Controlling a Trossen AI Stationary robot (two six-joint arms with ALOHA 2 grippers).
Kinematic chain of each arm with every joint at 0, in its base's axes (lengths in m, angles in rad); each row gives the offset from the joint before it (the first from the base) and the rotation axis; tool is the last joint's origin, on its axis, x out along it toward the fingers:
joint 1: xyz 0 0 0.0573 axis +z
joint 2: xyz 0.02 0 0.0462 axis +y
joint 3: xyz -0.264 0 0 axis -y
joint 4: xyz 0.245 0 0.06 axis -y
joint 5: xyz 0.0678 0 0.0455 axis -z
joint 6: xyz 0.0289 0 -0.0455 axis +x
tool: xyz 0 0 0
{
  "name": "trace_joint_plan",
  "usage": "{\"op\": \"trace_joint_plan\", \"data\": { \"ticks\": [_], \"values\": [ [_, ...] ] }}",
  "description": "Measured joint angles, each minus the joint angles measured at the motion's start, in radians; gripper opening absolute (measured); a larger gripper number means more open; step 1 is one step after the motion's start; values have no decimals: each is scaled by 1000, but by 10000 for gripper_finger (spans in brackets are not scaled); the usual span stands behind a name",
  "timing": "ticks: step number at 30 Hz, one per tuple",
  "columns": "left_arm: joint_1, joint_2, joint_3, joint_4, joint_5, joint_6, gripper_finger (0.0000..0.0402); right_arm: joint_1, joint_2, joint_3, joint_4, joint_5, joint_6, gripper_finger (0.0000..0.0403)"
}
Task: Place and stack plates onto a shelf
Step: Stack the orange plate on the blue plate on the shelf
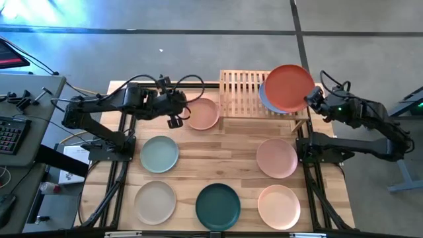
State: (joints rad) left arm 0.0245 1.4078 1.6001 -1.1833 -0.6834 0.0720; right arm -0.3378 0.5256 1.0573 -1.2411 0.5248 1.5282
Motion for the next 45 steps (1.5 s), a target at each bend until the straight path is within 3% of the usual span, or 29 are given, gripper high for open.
{"op": "trace_joint_plan", "data": {
  "ticks": [7,16,29,34,40,45],
  "values": [
    [64,0,0,23,5,2,117,-12,44,0,-2,10,50,0],
    [120,0,0,21,107,49,117,-12,117,0,-20,18,107,0],
    [176,0,0,20,123,79,117,-35,121,0,-87,25,166,0],
    [186,0,0,21,133,82,117,-60,129,-2,-67,26,166,0],
    [186,0,0,21,148,88,117,-63,142,-89,74,24,142,0],
    [186,0,0,21,158,90,117,-63,130,-104,59,24,165,0]
  ]
}}
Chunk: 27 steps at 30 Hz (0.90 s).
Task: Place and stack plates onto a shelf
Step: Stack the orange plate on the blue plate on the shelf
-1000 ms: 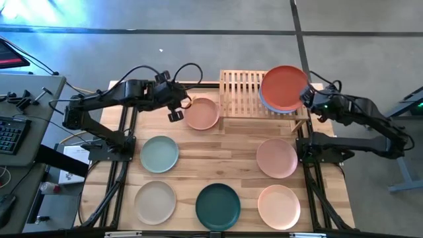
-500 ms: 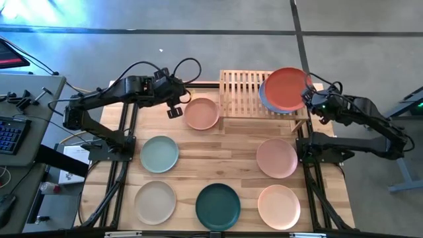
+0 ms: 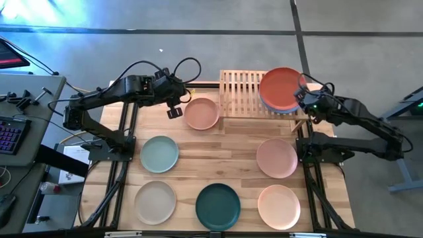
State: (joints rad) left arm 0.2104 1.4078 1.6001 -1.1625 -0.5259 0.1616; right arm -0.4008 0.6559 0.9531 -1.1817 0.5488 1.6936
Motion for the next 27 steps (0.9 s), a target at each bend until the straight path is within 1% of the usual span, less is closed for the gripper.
{"op": "trace_joint_plan", "data": {
  "ticks": [4,9,18,27],
  "values": [
    [0,0,0,0,0,0,117,-13,-3,0,-6,30,3,0],
    [0,0,0,0,0,0,117,-40,0,-1,-27,23,0,0],
    [0,0,0,2,0,0,117,-40,53,-1,-19,-2,0,0],
    [0,0,0,2,0,0,117,-40,58,-1,-6,-2,0,0]
  ]
}}
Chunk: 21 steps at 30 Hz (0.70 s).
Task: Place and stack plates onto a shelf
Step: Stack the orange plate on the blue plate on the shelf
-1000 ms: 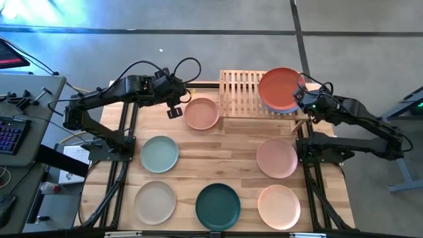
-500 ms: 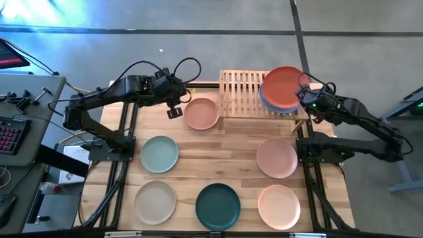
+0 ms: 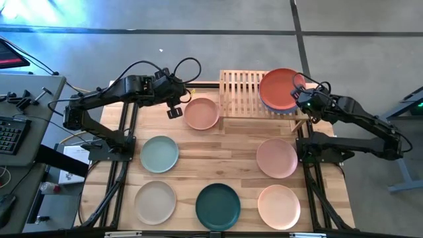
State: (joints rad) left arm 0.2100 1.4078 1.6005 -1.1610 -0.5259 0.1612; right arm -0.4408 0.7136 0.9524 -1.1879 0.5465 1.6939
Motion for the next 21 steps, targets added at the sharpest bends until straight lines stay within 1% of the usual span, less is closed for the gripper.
{"op": "trace_joint_plan", "data": {
  "ticks": [12,21],
  "values": [
    [0,0,0,0,0,0,117,0,1,0,-9,0,10,0],
    [0,0,0,0,0,0,117,0,1,0,-21,-25,10,1]
  ]
}}
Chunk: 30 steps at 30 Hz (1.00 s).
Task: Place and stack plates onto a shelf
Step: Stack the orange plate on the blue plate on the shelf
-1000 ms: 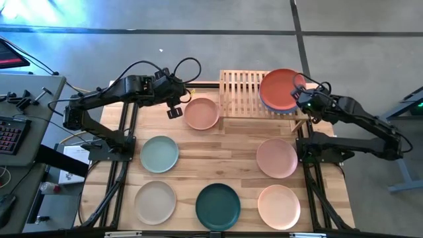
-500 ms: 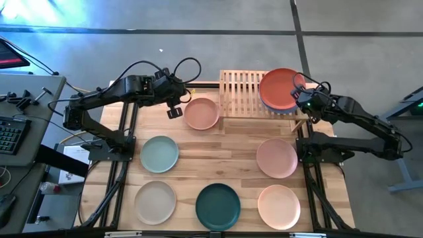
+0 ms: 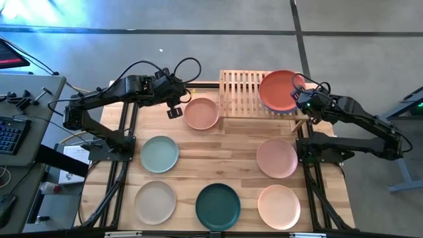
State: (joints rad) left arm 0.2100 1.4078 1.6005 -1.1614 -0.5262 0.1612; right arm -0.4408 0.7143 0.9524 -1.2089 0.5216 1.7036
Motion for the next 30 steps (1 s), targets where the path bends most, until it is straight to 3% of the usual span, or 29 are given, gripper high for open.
{"op": "trace_joint_plan", "data": {
  "ticks": [12,24,30],
  "values": [
    [0,0,0,0,0,0,117,0,4,0,-14,5,-2,3],
    [0,0,0,0,0,0,117,0,5,0,-6,24,-10,101],
    [0,0,0,0,0,-1,117,0,-30,0,-6,-78,-62,115]
  ]
}}
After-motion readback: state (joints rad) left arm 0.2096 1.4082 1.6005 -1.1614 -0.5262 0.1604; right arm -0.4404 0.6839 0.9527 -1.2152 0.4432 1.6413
